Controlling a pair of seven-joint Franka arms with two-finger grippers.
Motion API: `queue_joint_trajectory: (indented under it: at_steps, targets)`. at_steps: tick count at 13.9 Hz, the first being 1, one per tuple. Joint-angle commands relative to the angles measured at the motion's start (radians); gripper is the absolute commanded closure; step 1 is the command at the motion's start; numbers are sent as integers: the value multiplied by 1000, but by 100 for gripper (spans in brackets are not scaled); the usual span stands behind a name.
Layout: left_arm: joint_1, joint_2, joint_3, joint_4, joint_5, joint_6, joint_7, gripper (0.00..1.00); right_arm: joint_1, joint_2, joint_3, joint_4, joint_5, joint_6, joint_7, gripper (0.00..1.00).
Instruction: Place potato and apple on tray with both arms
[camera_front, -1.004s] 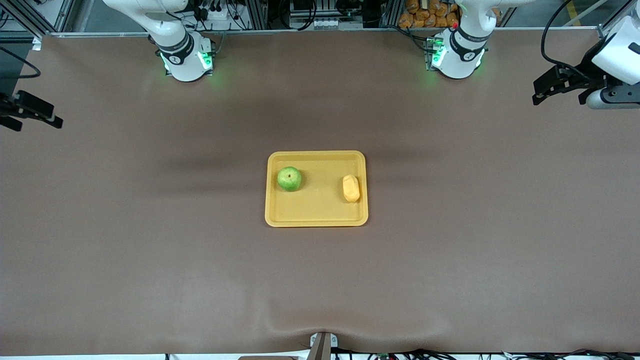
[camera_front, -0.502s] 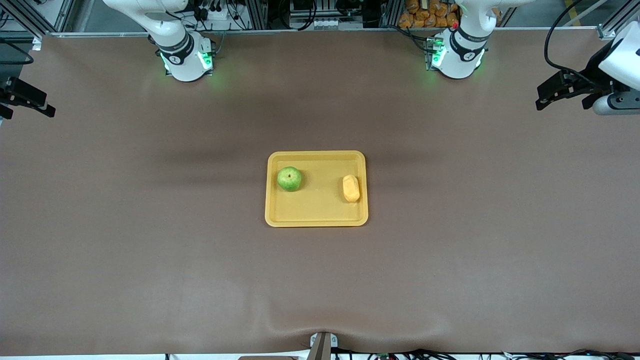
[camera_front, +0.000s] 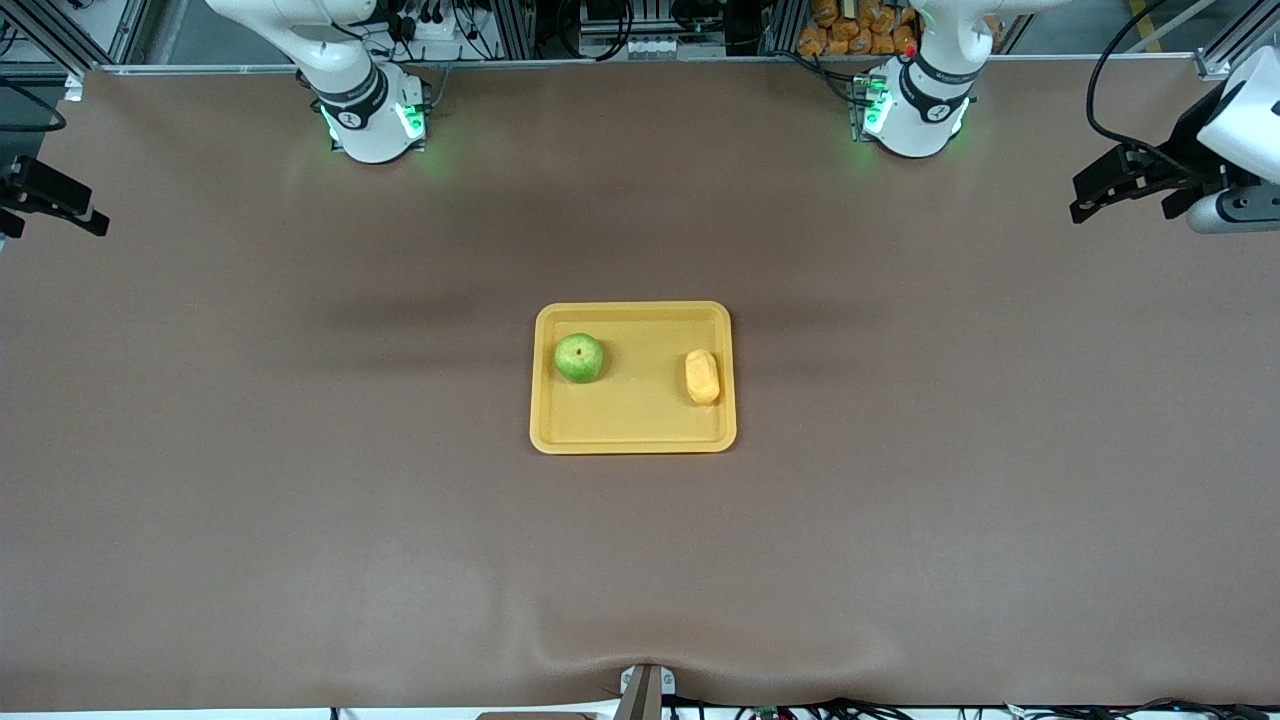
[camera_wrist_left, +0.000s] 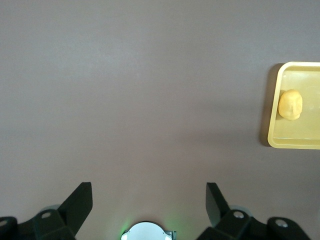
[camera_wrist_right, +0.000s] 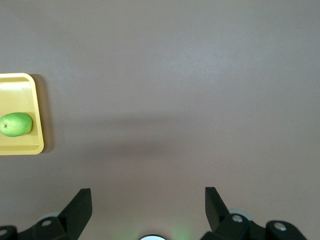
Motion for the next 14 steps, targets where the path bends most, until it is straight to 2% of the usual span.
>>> queue_joint_trajectory:
  at_steps: [1,14]
  targets:
    - [6,17,-11,33,-4,-7,-9,0,15,5,-12,20,-14,-6,21,0]
    - [9,20,-11,33,-4,-13,-12,0,21,17,-10,23,-5,-3,21,0]
